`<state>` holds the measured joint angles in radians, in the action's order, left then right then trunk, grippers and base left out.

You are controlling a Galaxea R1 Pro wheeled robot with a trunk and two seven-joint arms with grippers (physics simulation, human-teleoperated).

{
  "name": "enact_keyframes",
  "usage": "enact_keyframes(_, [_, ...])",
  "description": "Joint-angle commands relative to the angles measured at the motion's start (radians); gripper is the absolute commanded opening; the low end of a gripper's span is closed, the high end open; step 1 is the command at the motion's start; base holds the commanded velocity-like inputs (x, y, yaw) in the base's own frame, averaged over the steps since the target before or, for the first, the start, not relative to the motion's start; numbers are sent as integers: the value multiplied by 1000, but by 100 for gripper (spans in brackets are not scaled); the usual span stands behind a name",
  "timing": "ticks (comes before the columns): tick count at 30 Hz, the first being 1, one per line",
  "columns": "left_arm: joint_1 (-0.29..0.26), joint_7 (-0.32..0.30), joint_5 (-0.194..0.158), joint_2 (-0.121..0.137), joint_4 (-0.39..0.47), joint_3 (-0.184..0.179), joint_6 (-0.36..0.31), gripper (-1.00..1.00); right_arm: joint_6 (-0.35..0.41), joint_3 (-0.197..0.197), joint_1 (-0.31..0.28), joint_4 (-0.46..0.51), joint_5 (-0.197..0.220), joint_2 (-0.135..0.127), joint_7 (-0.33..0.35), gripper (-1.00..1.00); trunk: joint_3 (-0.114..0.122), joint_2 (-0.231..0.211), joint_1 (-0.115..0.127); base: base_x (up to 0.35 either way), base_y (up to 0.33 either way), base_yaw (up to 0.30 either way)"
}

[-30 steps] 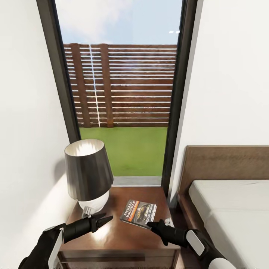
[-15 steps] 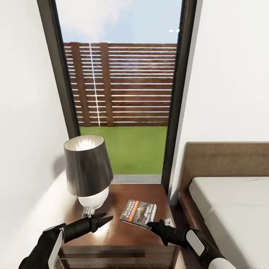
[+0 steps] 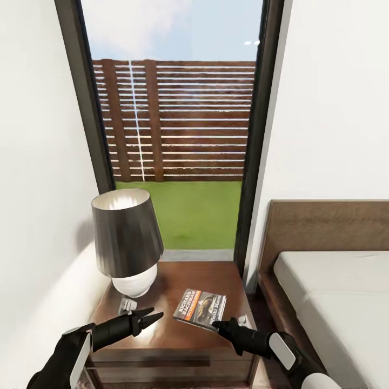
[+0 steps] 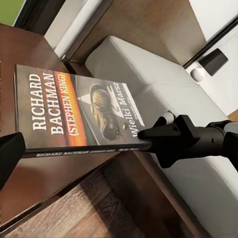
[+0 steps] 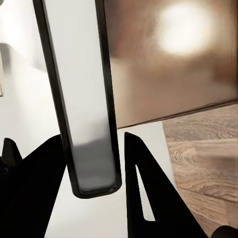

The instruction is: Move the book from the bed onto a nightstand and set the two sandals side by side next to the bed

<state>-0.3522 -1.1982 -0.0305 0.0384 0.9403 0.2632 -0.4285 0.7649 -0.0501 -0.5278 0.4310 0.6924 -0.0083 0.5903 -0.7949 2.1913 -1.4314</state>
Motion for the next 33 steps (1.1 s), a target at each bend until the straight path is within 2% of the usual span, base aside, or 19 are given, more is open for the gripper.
enact_keyframes(1, [-1,-3,-3,0,0,1,-11,100,7,-5,-1,0,1,1,2,-100,-4,8,-4,0,0,0])
enact_keyframes(16, [-1,-3,-3,0,0,1,-12,100,7,-5,-1,0,1,0,2,-100,-51,113,-61,0,0,0])
enact_keyframes(23, [-1,-3,-5,1,-1,2,-12,100,7,-5,-1,0,1,0,2,-100,-51,113,-61,22,0,0])
enact_keyframes(33, [-1,-3,-6,2,-1,2,-12,100,7,-5,-1,0,1,0,2,-100,-51,113,-61,306,0,0])
